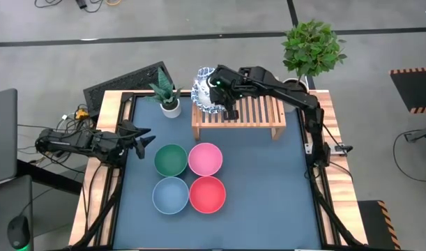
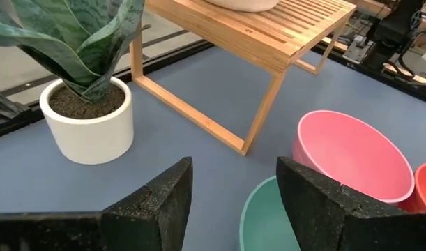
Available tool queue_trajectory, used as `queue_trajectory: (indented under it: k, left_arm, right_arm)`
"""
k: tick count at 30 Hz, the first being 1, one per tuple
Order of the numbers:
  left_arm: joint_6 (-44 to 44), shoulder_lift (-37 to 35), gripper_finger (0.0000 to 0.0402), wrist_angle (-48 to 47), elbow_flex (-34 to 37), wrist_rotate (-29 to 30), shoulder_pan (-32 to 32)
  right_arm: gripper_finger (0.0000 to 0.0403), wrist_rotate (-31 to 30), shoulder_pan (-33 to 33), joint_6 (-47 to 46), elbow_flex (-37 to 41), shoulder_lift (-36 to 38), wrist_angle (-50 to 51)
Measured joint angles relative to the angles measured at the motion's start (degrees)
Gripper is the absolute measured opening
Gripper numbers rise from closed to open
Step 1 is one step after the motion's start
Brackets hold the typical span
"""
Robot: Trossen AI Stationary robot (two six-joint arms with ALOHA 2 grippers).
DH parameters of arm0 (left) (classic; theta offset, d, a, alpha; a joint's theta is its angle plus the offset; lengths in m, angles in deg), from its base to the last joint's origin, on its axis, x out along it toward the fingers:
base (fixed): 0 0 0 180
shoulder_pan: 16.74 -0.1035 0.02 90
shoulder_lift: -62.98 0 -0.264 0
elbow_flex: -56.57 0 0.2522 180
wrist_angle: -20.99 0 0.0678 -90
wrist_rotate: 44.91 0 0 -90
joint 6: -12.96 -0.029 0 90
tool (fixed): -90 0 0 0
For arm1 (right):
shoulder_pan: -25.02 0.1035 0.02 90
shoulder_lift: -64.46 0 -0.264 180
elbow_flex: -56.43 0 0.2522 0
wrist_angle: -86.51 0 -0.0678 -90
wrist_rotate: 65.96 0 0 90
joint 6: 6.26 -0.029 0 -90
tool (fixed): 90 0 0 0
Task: Place and stack bowls onto a shelf
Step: Stack the white patterned bowl on top of the white patterned bowl on the shelf, then put the pink bowl on the shelf
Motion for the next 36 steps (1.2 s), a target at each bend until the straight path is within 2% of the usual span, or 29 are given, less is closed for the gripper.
queue_trajectory:
  k: [2, 18, 21, 27, 33, 36]
  left_arm:
    - [0.0, 0.0, 0.0193, 0.0, 0.0, 0.0, 0.0]
    - [0.3, 0.0, 0.0193, -0.1, 0.0, -0.4, 0.0]
    - [0.3, 0.0, 0.0193, -0.1, 0.0, -0.4, 0.0]
    - [0.3, 0.0, 0.0193, -0.1, 0.0, -0.3, 0.0]
    - [1.7, 0.0, 0.0193, -0.1, 0.0, -0.3, 0.0]
    - [1.9, 0.0, 0.0193, -0.2, 0.0, -0.4, 0.0]
  right_arm:
    - [0.0035, 0.0, 0.3, 0.0, 0.0, 0.0, -0.6]
    - [0.0221, -0.2, 1.7, -3.8, 0.0, 0.3, -0.9]
    - [0.0232, 0.4, 3.3, -7.5, 0.0, 0.5, -0.8]
    - [0.0234, 7.4, 8.5, -12.4, 0.0, 0.2, 2.1]
    - [0.0234, 7.6, 14.2, -17.6, -0.2, -1.4, 0.1]
    - [0.0234, 7.6, 16.5, -18.2, 0.1, -2.4, 2.2]
